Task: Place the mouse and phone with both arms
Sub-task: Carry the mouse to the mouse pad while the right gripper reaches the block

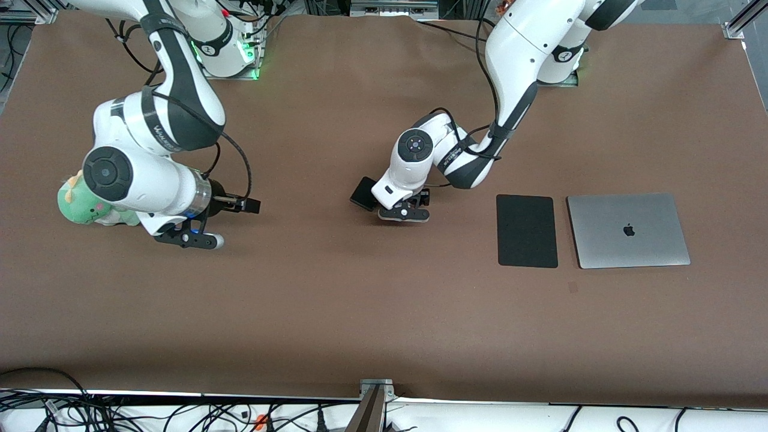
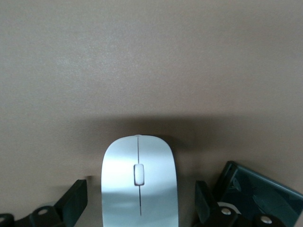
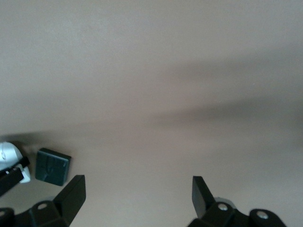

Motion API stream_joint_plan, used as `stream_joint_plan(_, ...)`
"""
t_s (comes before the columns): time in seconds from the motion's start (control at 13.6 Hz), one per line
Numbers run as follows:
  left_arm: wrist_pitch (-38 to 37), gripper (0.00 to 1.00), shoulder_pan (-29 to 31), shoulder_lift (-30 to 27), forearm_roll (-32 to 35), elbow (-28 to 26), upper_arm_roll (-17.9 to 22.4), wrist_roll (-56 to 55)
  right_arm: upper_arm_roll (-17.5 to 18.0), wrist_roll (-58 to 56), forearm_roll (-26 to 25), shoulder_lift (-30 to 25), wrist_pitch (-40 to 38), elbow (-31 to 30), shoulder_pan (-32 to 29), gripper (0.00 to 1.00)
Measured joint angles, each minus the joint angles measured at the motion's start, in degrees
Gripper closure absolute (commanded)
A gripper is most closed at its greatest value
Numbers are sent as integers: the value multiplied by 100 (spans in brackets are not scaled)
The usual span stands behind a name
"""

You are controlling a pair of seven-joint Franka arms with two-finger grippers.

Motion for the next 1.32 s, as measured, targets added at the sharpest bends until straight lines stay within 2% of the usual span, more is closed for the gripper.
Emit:
stream_joint_plan(0.07, 0, 81, -1, 18, 71, 0, 6, 0, 2, 388, 0, 55, 101, -1, 131, 1)
stream_joint_plan(0.15, 0, 89, -1, 27, 136, 0, 9, 0, 3, 729, 0, 127, 216, -3, 275, 1)
stream_joint_plan(0.37, -132, 91, 2, 12, 179, 64, 18, -1, 1, 1526, -2, 364, 498, -3, 607, 1)
stream_joint_plan(0.66, -1401, 91, 249, -430, 185, 304, 44, 159, -11, 1997, -3, 464, 690, -3, 760, 1)
stream_joint_plan(0.95, -2381, 91, 1136, -1013, 185, 312, 59, 1321, -17, 2250, -3, 464, 773, 5, 790, 1)
stream_joint_plan(1.32, -2806, 91, 2475, -1078, 185, 251, 90, 3288, -14, 2947, -3, 472, 923, 7, 1059, 0)
